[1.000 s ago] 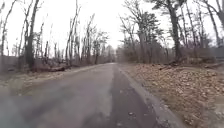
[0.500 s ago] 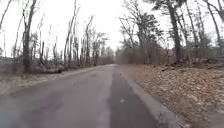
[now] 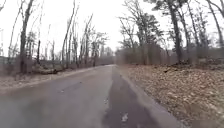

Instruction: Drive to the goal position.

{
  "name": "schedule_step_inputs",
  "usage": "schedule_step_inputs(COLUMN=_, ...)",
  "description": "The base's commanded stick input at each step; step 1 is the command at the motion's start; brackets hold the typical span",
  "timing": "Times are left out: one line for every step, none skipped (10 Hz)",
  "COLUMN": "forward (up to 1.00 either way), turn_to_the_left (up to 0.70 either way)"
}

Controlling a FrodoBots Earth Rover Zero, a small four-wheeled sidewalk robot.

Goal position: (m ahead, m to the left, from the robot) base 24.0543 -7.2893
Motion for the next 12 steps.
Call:
schedule_step_inputs(forward=1.00, turn_to_the_left=0.00)
schedule_step_inputs(forward=1.00, turn_to_the_left=0.00)
schedule_step_inputs(forward=1.00, turn_to_the_left=0.00)
schedule_step_inputs(forward=1.00, turn_to_the_left=0.00)
schedule_step_inputs(forward=1.00, turn_to_the_left=0.00)
schedule_step_inputs(forward=1.00, turn_to_the_left=0.00)
schedule_step_inputs(forward=1.00, turn_to_the_left=0.00)
schedule_step_inputs(forward=1.00, turn_to_the_left=0.00)
schedule_step_inputs(forward=1.00, turn_to_the_left=0.00)
schedule_step_inputs(forward=1.00, turn_to_the_left=0.00)
schedule_step_inputs(forward=1.00, turn_to_the_left=0.00)
schedule_step_inputs(forward=1.00, turn_to_the_left=0.00)
